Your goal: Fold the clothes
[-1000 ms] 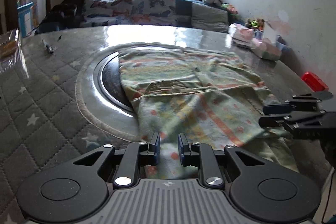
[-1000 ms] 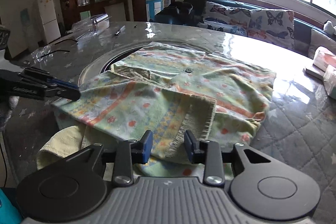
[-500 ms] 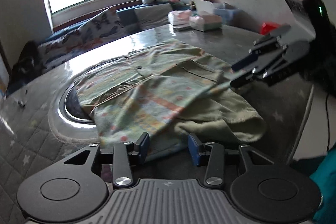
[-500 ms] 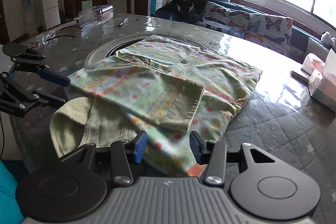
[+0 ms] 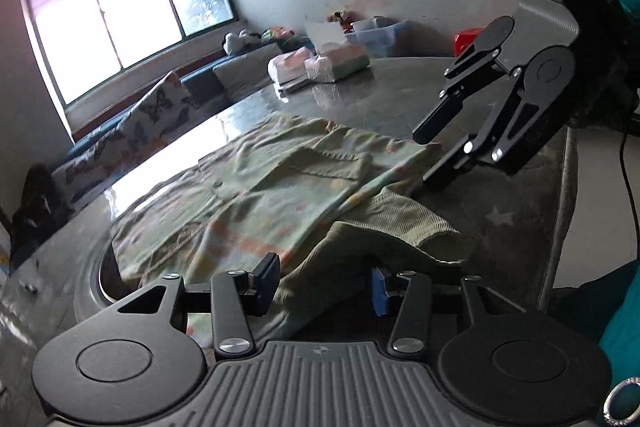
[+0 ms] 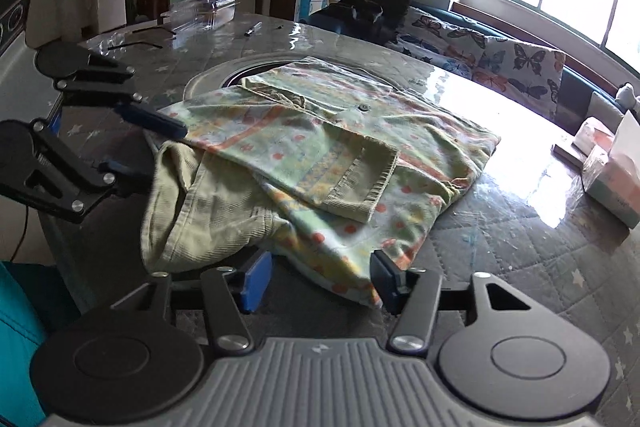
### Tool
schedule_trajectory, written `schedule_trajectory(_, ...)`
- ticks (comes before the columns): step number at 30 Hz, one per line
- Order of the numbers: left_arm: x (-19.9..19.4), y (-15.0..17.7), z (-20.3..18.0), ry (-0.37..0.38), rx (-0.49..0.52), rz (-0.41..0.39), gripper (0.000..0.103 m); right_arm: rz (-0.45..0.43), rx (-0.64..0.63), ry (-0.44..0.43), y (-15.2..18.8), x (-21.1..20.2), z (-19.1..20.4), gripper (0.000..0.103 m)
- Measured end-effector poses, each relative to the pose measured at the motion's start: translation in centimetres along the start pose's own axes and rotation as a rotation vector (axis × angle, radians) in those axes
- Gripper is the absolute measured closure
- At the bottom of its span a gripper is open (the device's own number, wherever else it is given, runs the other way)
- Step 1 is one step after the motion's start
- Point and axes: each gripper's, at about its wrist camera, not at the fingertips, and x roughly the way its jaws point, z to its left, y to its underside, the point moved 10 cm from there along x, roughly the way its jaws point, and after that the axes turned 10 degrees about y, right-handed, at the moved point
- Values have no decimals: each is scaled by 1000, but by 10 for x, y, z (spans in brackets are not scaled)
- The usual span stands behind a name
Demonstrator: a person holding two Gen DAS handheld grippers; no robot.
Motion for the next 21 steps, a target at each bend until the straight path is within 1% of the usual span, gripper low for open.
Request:
schedule_trajectory(1, 0, -2, 0, 4, 3, -8, 61, 1, -2, -2, 1, 0, 0, 46)
schedule_trajectory(3, 1, -5, 0, 12, 10, -23, 71, -1, -4, -6, 1, 0, 1, 46)
schedule_trajectory(4, 2, -8, 2, 16, 6, -32, 75, -1, -6, -10, 1, 0, 2, 46)
schedule_trajectory(6, 3, -11, 6, 16, -17, -46, 90, -1, -13, -17, 1, 2, 4, 45)
schedule_trajectory(7, 4, -12, 10, 10, -36, -46, 92, -2, -18, -21, 0, 2, 5, 45)
schedule_trajectory(9, 3, -15, 21, 16, -100, -61, 95, -9, -33, -33, -2, 3, 9, 44)
schedule_trajectory(14, 4, -19, 46, 19, -246, -83, 97, -30, -69, -65, -10, 5, 17, 43)
schedule_trajectory(19, 7, -25, 60, 10, -322, -99, 98, -61, -88, -104, -21, 11, 29, 43)
schedule_trajectory(20, 7, -26, 62, 10, -328, -100, 98, -68, -92, -108, -24, 13, 32, 44)
schedule_trajectory(21, 8, -27, 64, 13, -338, -101, 98, -72, -98, -117, -26, 15, 35, 47)
